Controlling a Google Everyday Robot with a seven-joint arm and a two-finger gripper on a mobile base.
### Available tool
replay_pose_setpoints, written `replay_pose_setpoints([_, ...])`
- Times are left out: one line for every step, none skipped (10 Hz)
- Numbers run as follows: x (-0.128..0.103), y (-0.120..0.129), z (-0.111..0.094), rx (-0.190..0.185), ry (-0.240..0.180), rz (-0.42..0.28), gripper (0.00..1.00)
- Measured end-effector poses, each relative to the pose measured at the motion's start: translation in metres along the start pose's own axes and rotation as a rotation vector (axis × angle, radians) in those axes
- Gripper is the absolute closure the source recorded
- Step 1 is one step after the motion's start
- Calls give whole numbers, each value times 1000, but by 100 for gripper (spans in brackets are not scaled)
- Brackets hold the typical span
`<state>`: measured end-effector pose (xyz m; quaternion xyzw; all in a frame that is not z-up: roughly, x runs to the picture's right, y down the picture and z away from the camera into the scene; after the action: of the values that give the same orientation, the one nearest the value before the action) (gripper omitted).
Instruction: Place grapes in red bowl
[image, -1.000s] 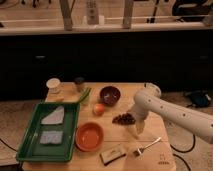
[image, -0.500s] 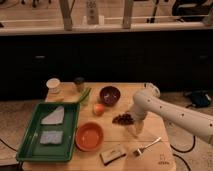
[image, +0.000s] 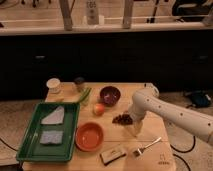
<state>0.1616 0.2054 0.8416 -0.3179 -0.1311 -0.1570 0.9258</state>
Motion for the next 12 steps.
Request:
replay_pose_setpoints([-1, -1, 0, -1, -4, -4, 20])
replay_pose_setpoints([-2, -1, 1, -2, -7, -6, 20])
replay_pose_setpoints([-3, 0, 1, -3, -11, -9, 20])
replay_pose_setpoints([-4, -1, 1, -3, -13, -12, 20])
replay_pose_setpoints([-6, -2, 2, -3, -18, -19, 20])
replay_pose_setpoints([-7, -3, 2, -3, -20, -21, 20])
replay_pose_setpoints([-8, -3, 3, -4, -23, -26, 20])
replay_pose_setpoints([-10, -3, 3, -4, -28, -30, 20])
replay_pose_setpoints([-10, -2, 3, -7, -30, -32, 20])
replay_pose_setpoints([-11, -2, 3, -9, -34, -36, 20])
replay_pose_setpoints([-12, -2, 4, -8, -38, -39, 20])
replay_pose_setpoints([-13, -3, 4, -7, -41, -42, 20])
